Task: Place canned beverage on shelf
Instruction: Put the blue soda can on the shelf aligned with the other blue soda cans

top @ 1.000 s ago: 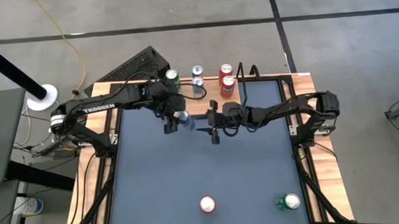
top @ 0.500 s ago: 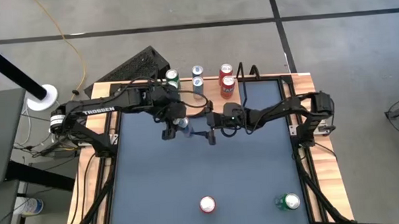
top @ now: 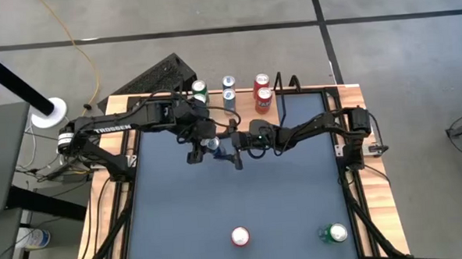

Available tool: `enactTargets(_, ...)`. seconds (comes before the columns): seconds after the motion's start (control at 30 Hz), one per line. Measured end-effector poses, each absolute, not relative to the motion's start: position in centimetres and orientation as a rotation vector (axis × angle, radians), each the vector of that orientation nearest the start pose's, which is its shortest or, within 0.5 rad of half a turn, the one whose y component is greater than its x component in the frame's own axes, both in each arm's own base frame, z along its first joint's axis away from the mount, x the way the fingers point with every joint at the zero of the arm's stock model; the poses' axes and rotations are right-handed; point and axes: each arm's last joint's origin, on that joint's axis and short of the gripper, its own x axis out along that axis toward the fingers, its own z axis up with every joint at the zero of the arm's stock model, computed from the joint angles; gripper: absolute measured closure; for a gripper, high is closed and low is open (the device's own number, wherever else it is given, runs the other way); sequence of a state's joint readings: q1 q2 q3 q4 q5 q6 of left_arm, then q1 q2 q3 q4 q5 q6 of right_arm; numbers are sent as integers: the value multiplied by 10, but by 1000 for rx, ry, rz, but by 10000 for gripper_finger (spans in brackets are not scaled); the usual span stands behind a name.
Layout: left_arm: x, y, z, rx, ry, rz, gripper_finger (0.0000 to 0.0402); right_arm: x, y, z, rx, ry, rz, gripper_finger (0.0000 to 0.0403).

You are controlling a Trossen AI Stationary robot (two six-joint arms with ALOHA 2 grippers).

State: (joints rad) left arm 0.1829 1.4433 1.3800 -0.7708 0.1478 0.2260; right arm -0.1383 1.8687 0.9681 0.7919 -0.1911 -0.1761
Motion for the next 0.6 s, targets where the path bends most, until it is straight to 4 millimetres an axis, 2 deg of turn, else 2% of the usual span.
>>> enactTargets(0.3, 294, 50, 338, 74, 833, -54, 166, 388, -49, 192, -166, 121, 61, 90)
enactTargets(0.6, 293, 51, 336, 61, 859, -14, 165, 388, -49, 192, -169, 121, 55, 161)
